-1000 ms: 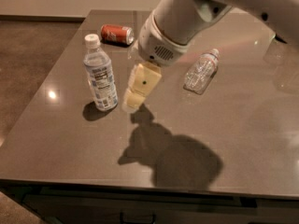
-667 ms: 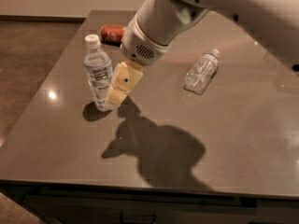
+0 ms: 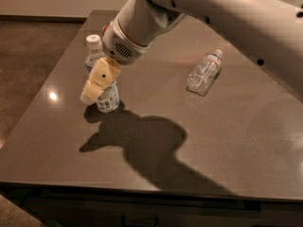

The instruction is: Knock blue plastic bottle over

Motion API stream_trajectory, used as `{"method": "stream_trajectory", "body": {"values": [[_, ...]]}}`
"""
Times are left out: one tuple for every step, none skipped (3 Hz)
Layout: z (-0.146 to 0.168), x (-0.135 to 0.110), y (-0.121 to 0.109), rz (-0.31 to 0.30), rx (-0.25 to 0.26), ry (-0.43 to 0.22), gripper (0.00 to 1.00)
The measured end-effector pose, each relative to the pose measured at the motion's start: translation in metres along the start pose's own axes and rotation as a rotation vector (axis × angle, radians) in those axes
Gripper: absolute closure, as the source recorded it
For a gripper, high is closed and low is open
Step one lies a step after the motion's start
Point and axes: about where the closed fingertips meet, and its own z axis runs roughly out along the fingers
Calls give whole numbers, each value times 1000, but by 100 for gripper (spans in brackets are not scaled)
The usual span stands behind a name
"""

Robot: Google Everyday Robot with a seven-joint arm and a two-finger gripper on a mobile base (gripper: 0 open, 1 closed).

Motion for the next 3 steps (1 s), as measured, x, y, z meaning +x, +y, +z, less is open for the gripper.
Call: {"method": "stream_trajectory", "body": {"values": [[12, -8, -5, 16, -7, -27, 15], [16, -10, -8, 23, -10, -44, 38], [12, -11, -12, 22, -13, -61, 69]]}}
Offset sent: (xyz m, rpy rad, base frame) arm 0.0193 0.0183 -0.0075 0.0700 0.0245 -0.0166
